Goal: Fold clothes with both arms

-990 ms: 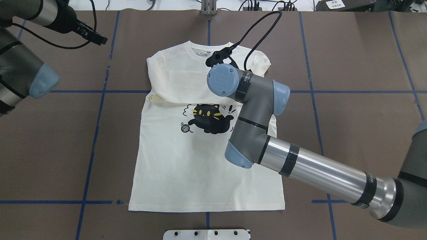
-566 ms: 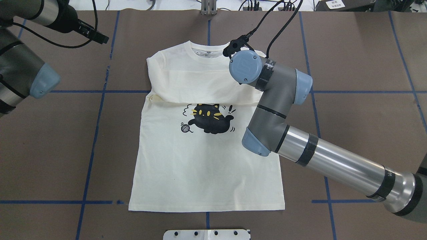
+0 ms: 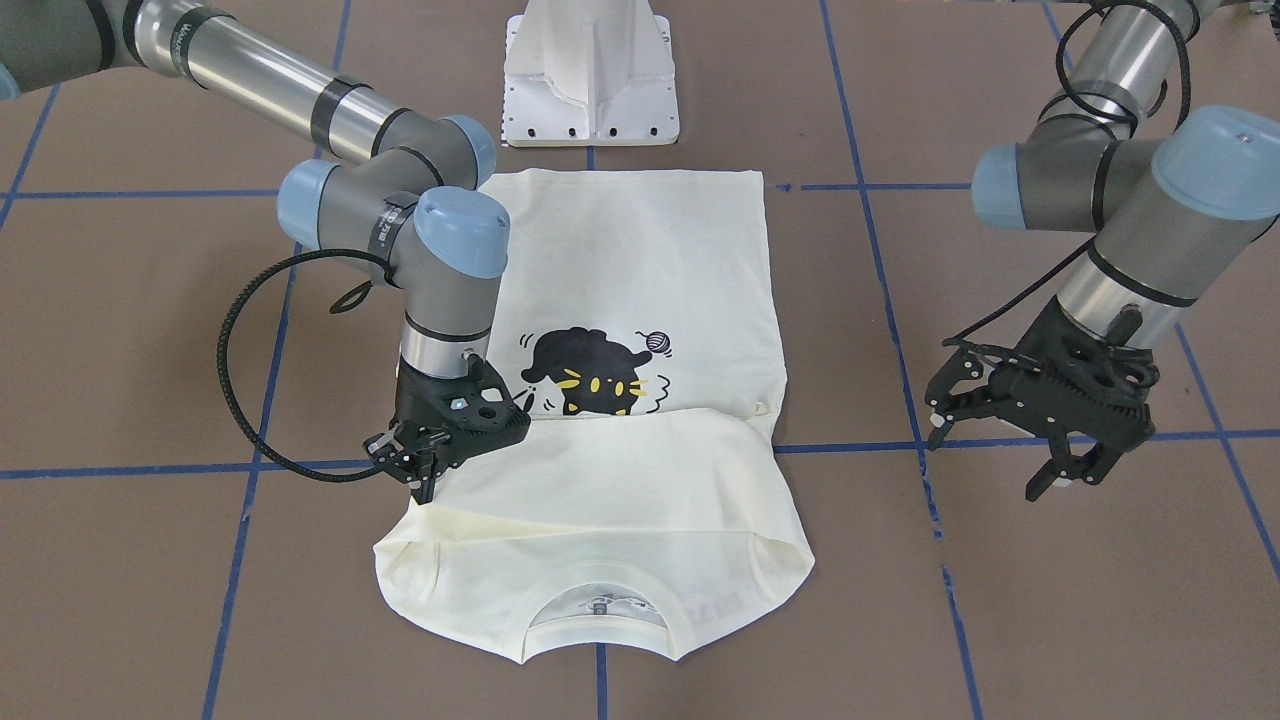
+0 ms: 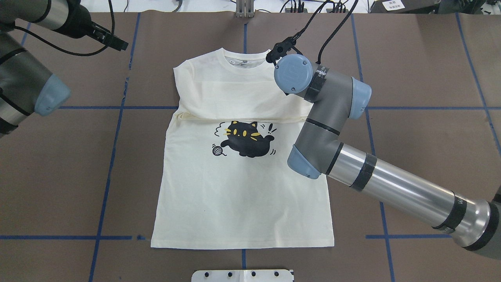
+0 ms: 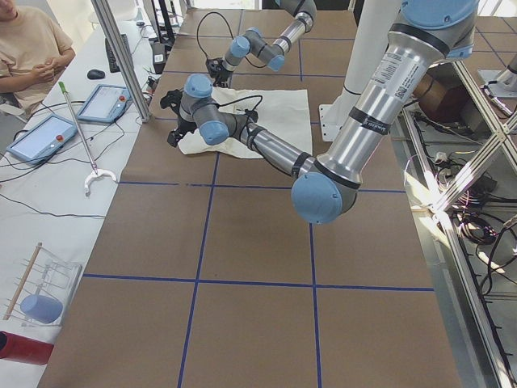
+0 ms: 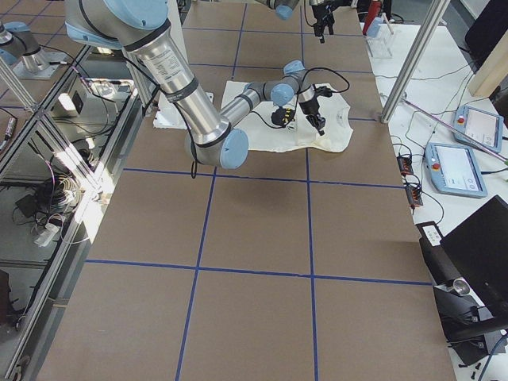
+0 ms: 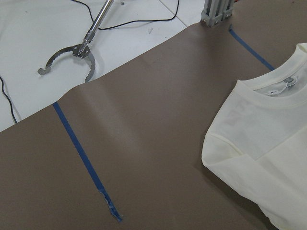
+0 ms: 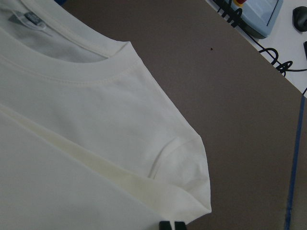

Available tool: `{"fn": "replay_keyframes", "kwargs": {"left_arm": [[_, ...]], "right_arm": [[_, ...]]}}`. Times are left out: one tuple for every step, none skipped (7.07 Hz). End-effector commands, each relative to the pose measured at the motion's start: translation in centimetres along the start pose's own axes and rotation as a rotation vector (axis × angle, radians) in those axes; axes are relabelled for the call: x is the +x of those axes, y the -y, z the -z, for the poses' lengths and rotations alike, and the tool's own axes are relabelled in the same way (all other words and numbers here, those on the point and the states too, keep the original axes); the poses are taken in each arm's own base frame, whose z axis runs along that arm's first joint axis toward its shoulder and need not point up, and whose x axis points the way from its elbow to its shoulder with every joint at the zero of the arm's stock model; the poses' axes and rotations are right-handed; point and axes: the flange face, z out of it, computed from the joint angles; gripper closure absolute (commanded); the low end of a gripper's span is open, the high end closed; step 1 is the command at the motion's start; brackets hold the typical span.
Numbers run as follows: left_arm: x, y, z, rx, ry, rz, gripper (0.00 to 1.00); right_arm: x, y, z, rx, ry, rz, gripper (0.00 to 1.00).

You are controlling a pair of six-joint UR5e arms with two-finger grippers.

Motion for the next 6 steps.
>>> {"fn": "replay_keyframes", "kwargs": {"left_arm": [[0.1,0.1,0.1,0.004,-0.001,0.0,0.0],[0.3,0.1,0.4,0.009,-0.003,0.006,0.0],[0.7,0.2,0.5,0.011,-0.008,0.068,0.0],[1.5,-0.7,-0.3,-0.005,-0.013,0.12,0.0],[3.4,-3.0,-0.8,-0.028,-0.039,0.153,0.0],[5.3,-5.2,0.0,-0.035,-0.065,0.195,0.0]], "right_arm": [[0.6,1.1,1.0,-0.003,0.117,-0.058,0.0],[1.7,1.8,1.7,-0.042,0.199,-0.138,0.0],[1.9,2.1,3.5,-0.061,0.27,-0.221,0.0],[2.1,1.2,4.9,-0.083,0.32,-0.325,0.0],[2.8,-1.2,6.0,-0.097,0.358,-0.394,0.0],[1.8,-6.0,8.1,-0.126,0.414,-0.462,0.0]]}}
